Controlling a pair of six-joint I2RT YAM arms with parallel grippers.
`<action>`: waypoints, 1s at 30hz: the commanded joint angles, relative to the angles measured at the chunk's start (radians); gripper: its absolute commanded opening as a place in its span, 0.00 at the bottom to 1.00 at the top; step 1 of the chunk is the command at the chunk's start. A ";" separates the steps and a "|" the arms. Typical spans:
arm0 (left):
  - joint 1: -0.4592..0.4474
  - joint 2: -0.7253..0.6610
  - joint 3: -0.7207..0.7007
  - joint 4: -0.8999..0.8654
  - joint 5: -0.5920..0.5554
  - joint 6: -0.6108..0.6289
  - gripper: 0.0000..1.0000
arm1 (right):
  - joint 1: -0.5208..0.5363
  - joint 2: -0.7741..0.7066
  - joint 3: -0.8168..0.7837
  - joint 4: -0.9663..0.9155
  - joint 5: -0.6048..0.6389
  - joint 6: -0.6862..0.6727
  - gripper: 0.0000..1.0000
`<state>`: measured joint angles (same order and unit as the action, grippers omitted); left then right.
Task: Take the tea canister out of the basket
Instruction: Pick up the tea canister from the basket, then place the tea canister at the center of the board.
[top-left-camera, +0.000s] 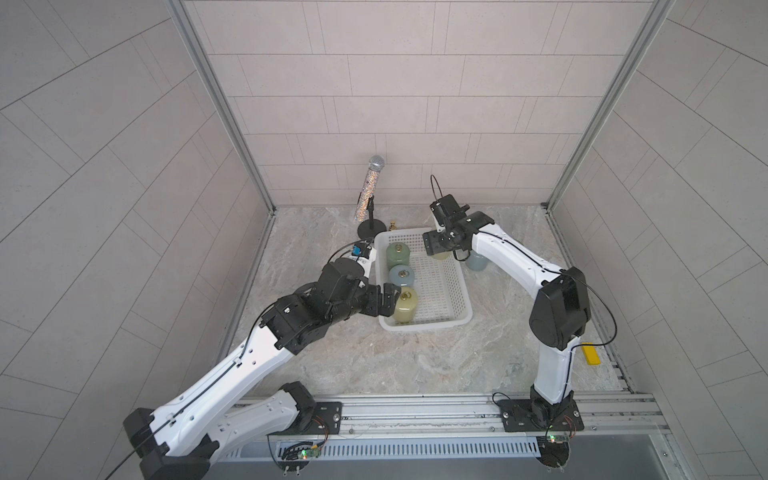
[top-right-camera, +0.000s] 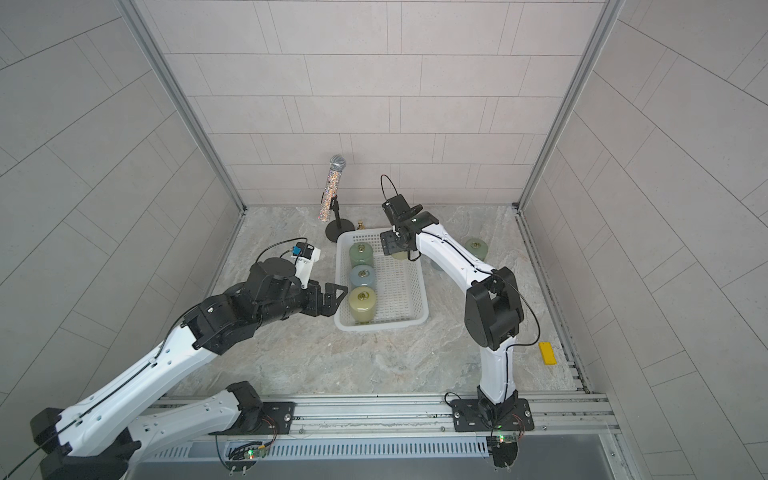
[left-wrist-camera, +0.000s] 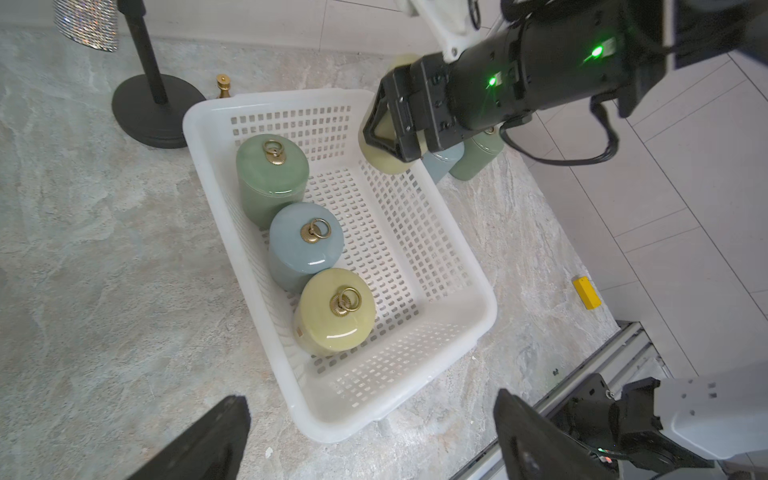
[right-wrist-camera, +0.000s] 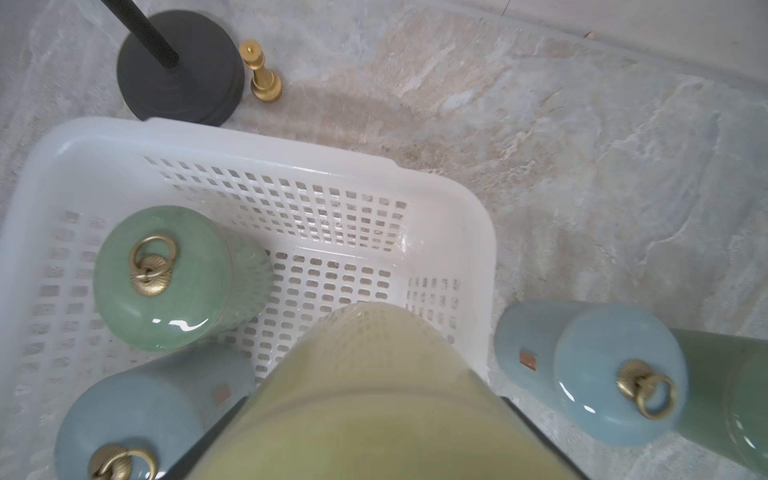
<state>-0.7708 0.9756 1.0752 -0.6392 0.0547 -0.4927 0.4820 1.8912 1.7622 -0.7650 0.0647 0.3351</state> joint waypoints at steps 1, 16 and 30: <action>-0.003 0.017 0.034 0.027 0.078 0.028 1.00 | -0.028 -0.102 -0.020 -0.010 0.036 0.034 0.83; -0.049 0.136 0.071 0.097 0.209 0.053 1.00 | -0.361 -0.304 -0.241 -0.025 0.021 0.060 0.82; -0.087 0.237 0.133 0.171 0.237 0.075 1.00 | -0.661 -0.261 -0.285 0.037 0.069 0.094 0.83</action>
<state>-0.8516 1.2114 1.1782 -0.5014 0.2775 -0.4408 -0.1513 1.6268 1.4414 -0.7849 0.0875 0.4061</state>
